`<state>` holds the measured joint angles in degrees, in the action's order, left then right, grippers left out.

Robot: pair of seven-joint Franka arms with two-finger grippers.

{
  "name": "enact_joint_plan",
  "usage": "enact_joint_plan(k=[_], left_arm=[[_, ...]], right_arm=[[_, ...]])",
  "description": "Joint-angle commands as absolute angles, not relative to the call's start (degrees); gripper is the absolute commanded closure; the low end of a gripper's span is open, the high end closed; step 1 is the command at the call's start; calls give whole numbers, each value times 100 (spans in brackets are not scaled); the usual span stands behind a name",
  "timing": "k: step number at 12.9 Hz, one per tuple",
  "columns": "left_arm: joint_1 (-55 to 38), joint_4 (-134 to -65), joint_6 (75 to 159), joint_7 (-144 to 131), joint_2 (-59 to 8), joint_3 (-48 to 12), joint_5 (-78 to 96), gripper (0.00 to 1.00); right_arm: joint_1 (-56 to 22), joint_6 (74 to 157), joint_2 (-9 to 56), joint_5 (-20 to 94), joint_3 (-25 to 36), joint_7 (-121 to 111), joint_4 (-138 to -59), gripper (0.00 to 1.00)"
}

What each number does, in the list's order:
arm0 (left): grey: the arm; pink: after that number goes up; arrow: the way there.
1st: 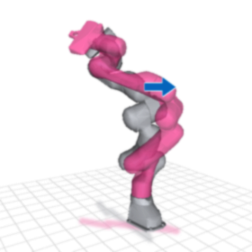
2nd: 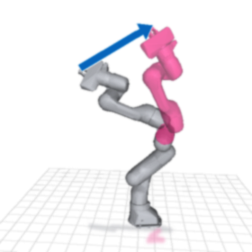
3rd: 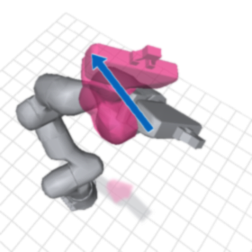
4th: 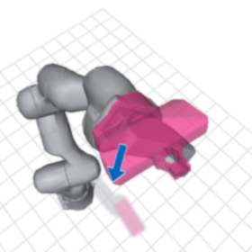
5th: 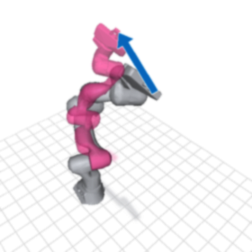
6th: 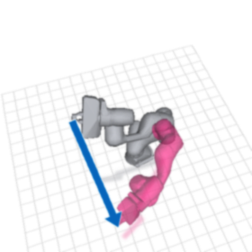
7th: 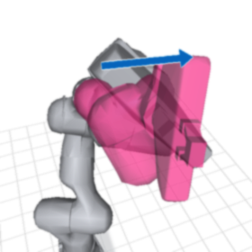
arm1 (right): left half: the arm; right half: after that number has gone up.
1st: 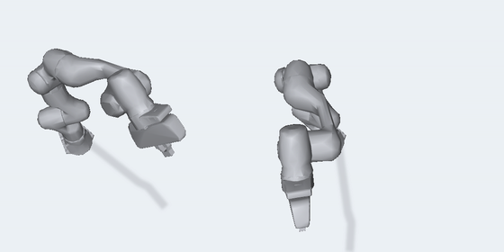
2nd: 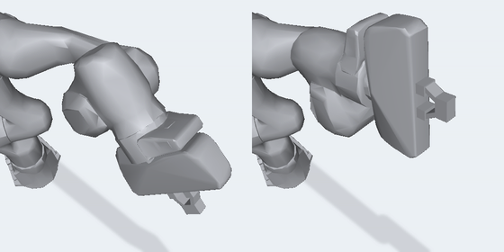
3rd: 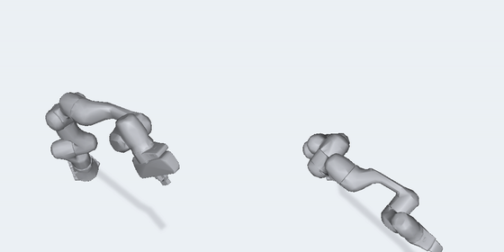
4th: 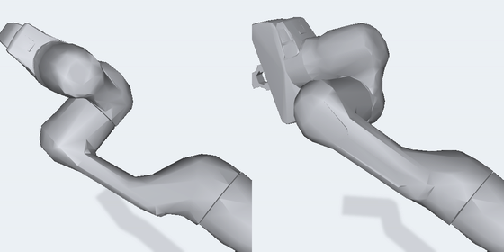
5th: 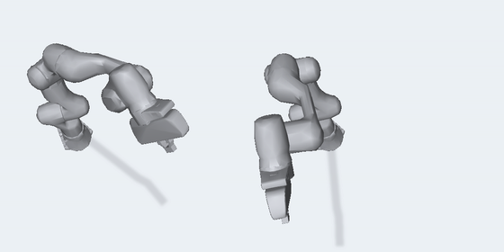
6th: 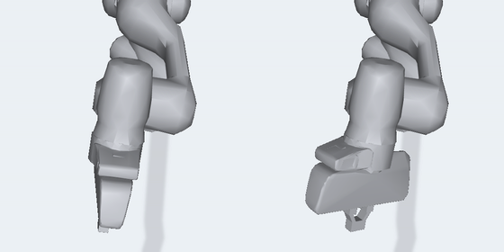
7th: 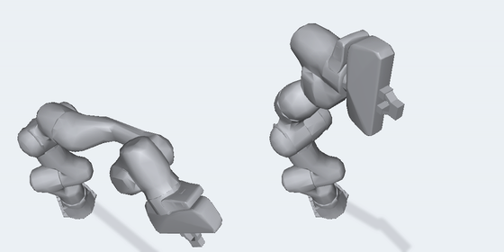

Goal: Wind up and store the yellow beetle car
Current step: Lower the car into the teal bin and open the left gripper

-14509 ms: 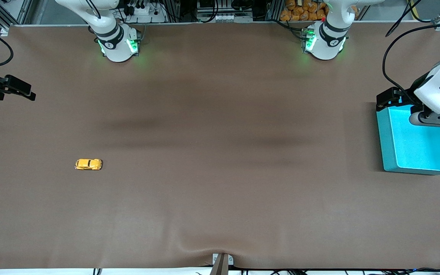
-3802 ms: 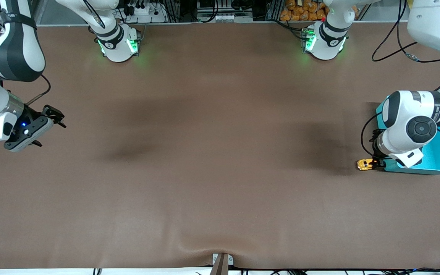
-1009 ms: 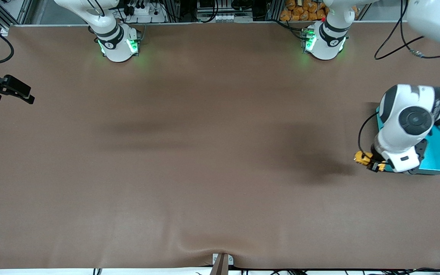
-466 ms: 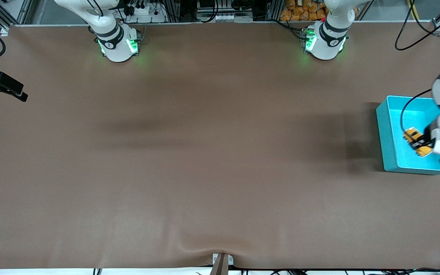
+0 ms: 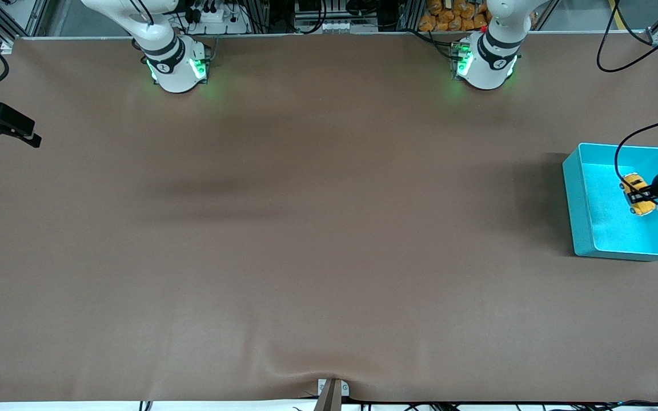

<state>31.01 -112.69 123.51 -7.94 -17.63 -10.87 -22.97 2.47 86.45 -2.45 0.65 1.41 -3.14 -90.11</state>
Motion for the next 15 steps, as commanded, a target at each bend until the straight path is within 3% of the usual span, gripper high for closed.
enact_joint_plan(k=[1,7,10,15], left_arm=[[3391,-11443,12900,-511,-1941,-1151,-2241,98],[3673,-11742,14026,-159,-2311,-1151,-2241,97],[3709,-11733,14133,-97,-2417,-1151,-2250,95],[3709,-11681,14220,-88,-2645,-1143,-2259,80]], right_arm=[[421,8499,-211,368,132,-352,-8877,0],[440,8429,-229,440,97,-369,-8895,0],[431,8394,-229,431,97,-360,-8912,0],[255,8411,-229,422,97,-352,-8903,0]])
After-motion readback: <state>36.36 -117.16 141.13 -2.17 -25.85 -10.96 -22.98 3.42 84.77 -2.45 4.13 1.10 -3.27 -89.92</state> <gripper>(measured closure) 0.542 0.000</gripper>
